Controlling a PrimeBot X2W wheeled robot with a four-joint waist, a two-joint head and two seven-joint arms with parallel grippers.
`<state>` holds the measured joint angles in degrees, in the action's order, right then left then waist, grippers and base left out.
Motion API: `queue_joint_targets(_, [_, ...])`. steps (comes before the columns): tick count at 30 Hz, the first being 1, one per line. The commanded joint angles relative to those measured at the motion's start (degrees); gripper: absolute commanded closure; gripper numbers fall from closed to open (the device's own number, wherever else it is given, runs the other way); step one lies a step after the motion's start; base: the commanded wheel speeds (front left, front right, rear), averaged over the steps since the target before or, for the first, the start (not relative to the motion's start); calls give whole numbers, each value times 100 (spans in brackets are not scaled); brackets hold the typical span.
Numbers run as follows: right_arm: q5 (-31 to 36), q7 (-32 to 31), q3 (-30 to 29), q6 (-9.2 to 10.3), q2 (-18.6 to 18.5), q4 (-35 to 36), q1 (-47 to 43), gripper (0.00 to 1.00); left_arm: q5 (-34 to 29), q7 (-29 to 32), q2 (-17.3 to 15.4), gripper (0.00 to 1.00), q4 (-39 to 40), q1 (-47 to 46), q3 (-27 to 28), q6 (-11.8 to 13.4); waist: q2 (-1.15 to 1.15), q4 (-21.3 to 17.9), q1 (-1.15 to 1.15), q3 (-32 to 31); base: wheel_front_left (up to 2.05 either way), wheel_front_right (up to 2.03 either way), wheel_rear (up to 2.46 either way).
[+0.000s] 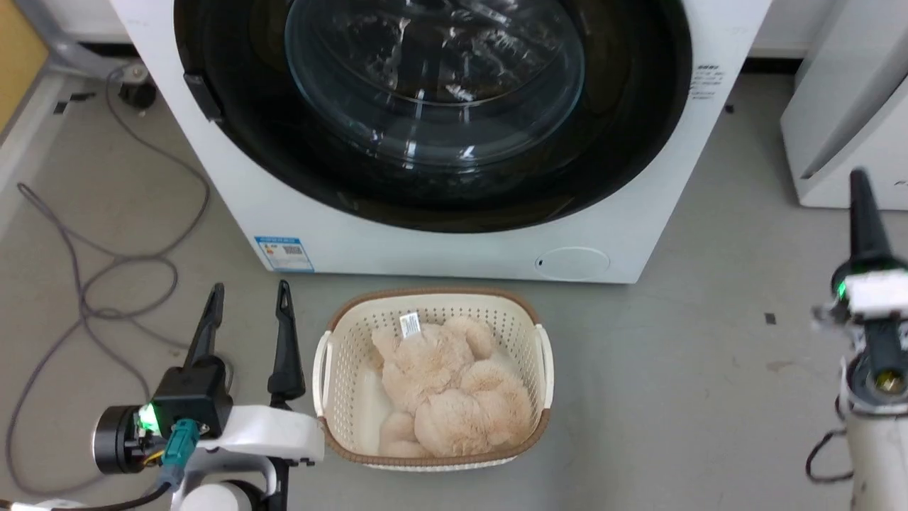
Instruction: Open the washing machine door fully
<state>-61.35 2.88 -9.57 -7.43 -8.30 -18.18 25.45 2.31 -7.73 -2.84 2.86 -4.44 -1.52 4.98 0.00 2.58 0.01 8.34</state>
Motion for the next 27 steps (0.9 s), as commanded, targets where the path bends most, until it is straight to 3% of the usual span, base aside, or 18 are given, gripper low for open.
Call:
queue_joint_targets(1, [-188,21,-31,-4,-82,-106,221,100,29,-65,-4,0,42,-115,-15,48,0,42,-1,68,0,0,0])
queue_joint_targets(27, [-1011,-90,896,-5,-877,-2213,3397,100,258,-377,-4,0,263,-714,-232,364,0,541,-1,1132,0,0,0])
